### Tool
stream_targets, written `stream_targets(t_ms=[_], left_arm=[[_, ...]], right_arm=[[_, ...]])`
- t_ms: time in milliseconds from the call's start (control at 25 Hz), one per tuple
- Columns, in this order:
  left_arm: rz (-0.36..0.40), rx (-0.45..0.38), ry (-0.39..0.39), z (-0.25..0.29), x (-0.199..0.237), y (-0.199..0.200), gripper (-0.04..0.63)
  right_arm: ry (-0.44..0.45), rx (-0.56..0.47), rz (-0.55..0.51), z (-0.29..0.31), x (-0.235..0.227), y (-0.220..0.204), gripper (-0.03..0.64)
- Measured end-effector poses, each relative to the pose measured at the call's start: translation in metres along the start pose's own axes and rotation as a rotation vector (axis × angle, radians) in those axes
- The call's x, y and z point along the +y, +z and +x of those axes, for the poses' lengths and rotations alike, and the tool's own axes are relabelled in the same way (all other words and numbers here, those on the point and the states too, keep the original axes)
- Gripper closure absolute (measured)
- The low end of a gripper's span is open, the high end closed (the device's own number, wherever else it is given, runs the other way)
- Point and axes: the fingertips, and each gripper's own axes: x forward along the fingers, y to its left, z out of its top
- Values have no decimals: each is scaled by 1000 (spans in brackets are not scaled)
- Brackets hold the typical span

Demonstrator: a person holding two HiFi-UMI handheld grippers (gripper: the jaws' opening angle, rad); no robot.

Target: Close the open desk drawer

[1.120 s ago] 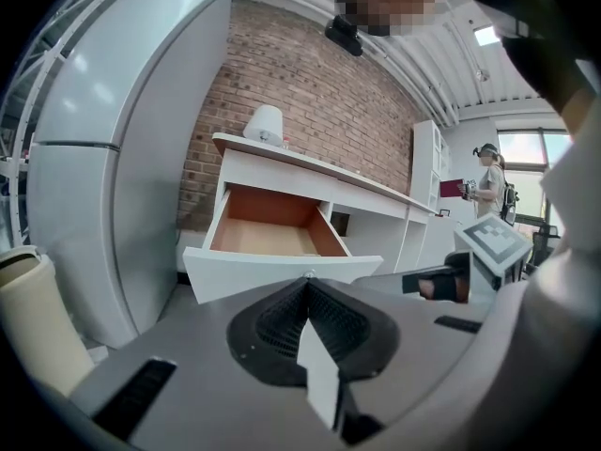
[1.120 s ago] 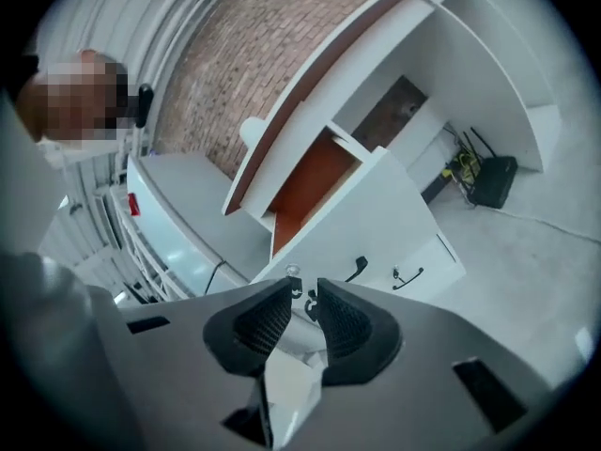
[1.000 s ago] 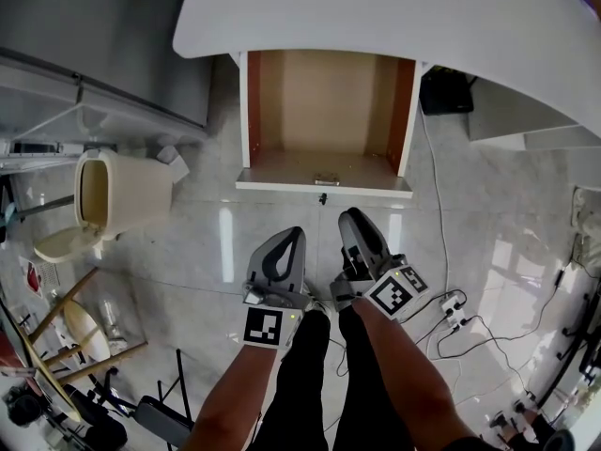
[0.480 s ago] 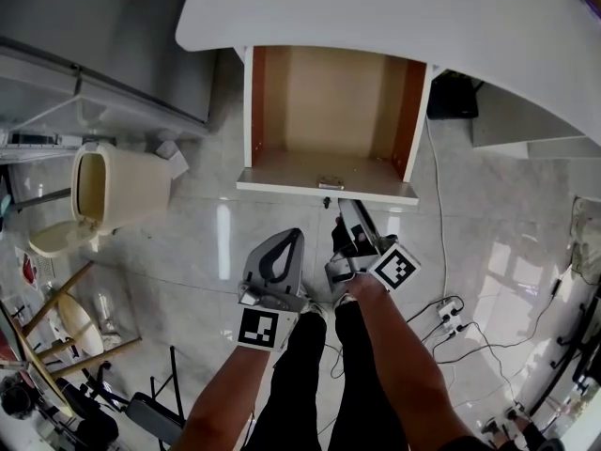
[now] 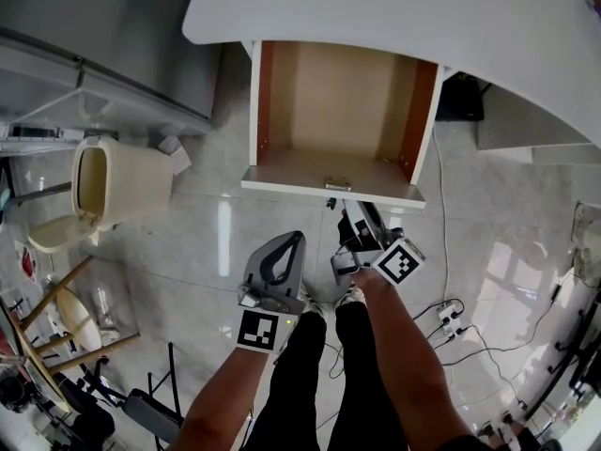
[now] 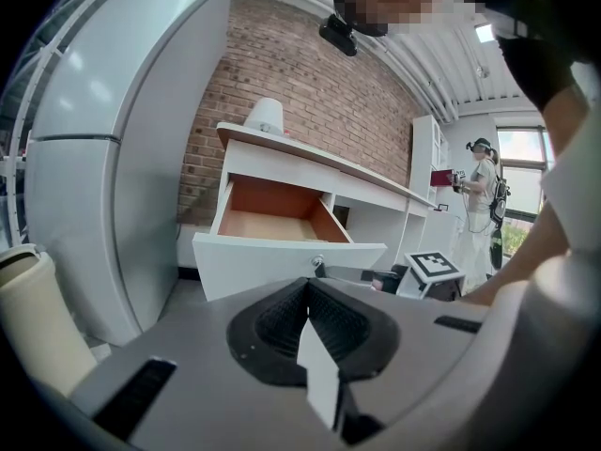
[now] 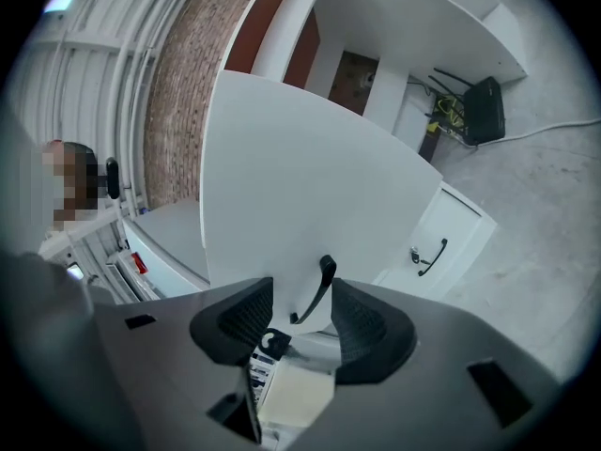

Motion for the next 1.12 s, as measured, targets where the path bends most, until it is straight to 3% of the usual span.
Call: stream_targets(t_ms=[160, 320, 1120], left_arm=[[-3, 6, -2, -1, -1, -4, 588], [1, 15, -9, -1, -3, -6, 588], [-6, 18, -42, -1, -10, -8, 588]], right_arm=[[-28, 3, -21, 1, -8, 1, 455], [-88, 0, -14, 0, -20, 2, 554], [-73, 7, 11, -3, -17, 1, 575]])
